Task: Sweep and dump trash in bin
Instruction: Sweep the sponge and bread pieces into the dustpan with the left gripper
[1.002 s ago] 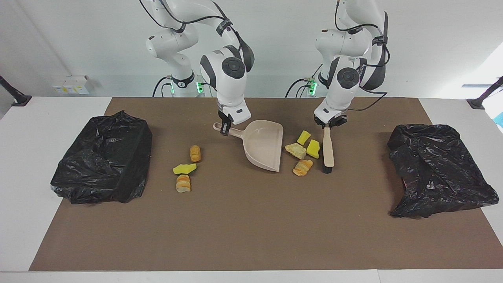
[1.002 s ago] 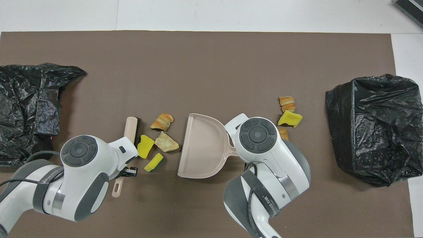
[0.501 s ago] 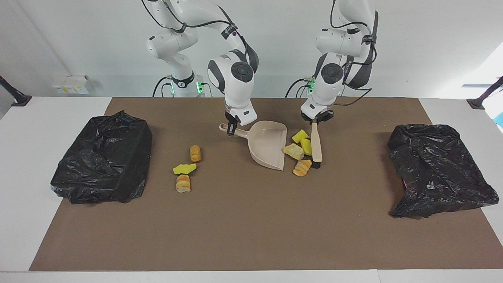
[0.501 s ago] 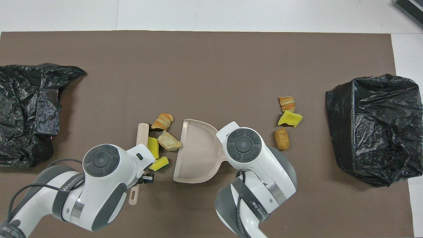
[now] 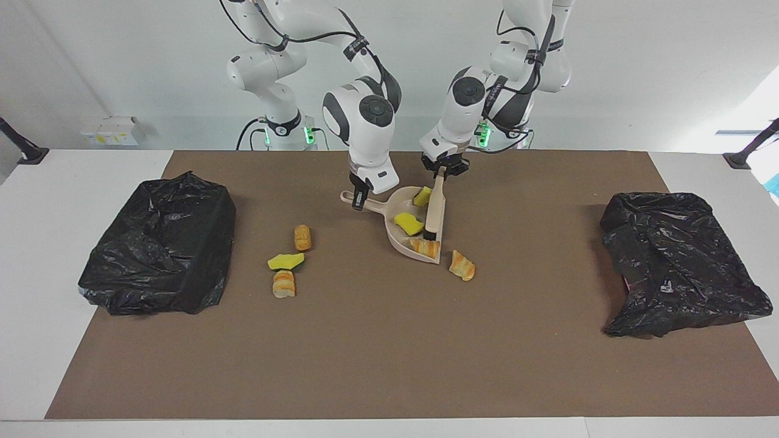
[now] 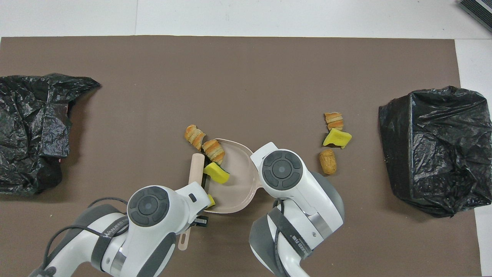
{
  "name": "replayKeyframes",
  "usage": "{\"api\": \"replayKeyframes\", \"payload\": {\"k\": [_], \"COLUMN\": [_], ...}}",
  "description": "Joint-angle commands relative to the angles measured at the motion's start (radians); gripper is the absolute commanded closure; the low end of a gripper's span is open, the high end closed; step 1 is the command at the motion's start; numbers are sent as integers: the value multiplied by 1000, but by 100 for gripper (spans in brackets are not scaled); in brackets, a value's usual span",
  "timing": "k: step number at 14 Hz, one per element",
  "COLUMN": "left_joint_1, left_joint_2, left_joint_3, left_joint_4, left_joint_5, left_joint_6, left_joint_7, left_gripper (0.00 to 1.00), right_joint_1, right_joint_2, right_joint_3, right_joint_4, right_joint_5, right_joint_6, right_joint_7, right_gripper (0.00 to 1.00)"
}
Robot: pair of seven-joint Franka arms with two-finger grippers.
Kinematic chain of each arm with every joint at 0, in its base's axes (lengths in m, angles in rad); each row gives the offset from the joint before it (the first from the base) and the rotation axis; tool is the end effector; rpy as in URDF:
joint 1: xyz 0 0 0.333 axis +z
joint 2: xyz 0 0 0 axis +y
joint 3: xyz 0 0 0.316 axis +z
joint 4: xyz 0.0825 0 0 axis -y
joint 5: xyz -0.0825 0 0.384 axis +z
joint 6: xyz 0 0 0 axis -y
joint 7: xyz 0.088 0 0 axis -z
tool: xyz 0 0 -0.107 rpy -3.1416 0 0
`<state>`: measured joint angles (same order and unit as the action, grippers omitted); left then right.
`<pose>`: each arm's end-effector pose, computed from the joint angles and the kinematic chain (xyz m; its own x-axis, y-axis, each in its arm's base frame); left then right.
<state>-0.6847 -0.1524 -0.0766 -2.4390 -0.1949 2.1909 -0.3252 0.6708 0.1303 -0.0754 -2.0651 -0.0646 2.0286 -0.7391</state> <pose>0.3249 -0.3190 0.3534 0.9397 -0.3118 -0.1406 -0.3007 -0.9490 0.0947 0.4585 0.3068 0.3582 0.1935 0.9671 -0.1651 0.9762 -0.2066 -0.0663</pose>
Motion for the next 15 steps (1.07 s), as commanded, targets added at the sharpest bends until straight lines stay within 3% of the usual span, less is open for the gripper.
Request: {"api": "replayKeyframes", "payload": {"k": [1,6,10,12,15], "left_joint_1": [-10,144,306,355,344], "left_joint_2": [-13,23,76,143,171], "left_joint_3": [23,23,23,23,23], "left_joint_4": [21,141,156,187,183], "left_joint_5": [-9,130,141,147,166], "left_joint_6": [-46,-177,-68,-53,-63], "left_joint_7": [15,37,150,221,329], "left_gripper": [100,100,100,100,100], "right_joint_1": [6,4,4,4,4], "right_joint_2": [5,5,5,5,3], "right_joint_3": [-1,-1,0,0,0], "right_joint_4": [-7,-7,-9,-9,-10], "right_joint_5": [-18,-18,-17,-17,-17], "right_joint_6": [25,25,25,25,24], "right_joint_7": [21,21,30,46,53], "right_gripper": [100,100,100,100,100]}}
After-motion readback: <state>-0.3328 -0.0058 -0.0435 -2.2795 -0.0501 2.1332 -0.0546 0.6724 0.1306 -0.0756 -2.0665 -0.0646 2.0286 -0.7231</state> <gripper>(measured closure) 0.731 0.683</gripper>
